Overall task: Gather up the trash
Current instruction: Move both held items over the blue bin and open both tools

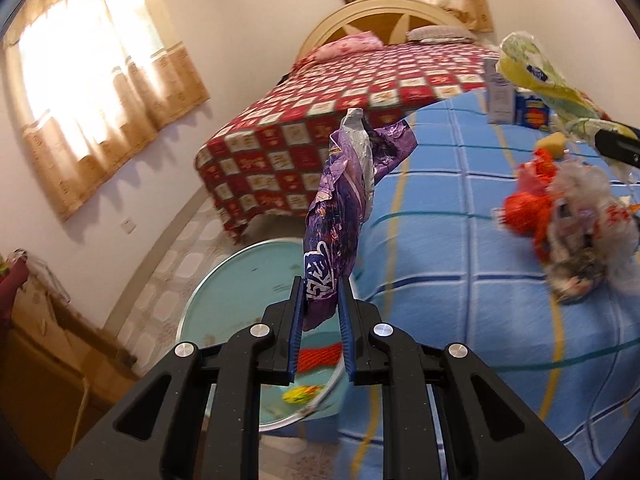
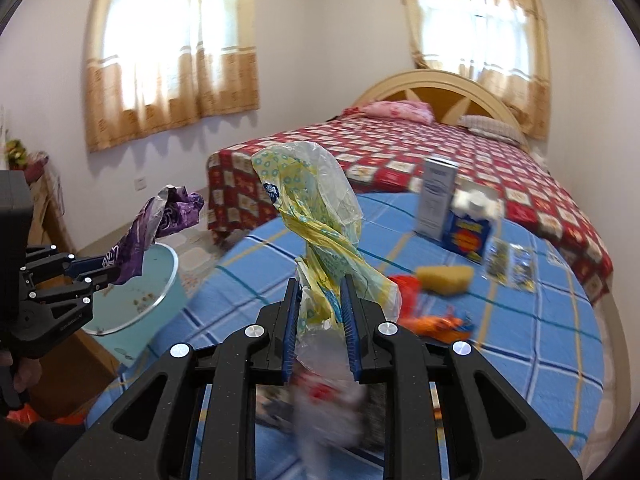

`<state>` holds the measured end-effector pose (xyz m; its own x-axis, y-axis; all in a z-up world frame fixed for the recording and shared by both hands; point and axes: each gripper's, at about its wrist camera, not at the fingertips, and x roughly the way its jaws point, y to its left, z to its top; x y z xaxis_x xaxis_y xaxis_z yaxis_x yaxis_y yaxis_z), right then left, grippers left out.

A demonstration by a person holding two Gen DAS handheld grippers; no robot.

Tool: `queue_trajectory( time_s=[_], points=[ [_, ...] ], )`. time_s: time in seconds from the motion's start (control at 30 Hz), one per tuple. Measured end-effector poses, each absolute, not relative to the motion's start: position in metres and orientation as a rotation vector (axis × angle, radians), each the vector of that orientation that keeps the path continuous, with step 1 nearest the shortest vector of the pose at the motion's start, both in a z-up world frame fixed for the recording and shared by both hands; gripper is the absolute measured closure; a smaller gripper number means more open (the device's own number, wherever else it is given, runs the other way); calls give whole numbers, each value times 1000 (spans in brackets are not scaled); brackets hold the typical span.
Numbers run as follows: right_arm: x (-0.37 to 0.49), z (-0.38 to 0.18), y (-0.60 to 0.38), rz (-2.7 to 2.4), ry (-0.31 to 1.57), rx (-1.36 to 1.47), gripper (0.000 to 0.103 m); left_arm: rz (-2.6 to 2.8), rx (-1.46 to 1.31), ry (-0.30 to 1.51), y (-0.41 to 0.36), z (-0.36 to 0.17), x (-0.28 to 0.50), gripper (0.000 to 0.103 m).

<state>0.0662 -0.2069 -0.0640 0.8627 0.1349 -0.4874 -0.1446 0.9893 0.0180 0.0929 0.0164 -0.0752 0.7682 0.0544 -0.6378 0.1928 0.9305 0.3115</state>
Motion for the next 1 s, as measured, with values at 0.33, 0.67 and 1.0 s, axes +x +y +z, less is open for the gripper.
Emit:
queue_trajectory(
  time_s=[0.33, 0.67, 1.0],
  points=[
    [95, -66, -146, 230, 539, -103, 82, 33, 363, 730, 69, -83, 96, 86],
    [118, -73, -96, 295, 563, -167, 82, 112, 336, 750, 107, -83, 101, 86],
    [136, -81, -62, 342, 581, -209, 82, 169, 327, 764, 131, -86, 106, 86]
  ],
)
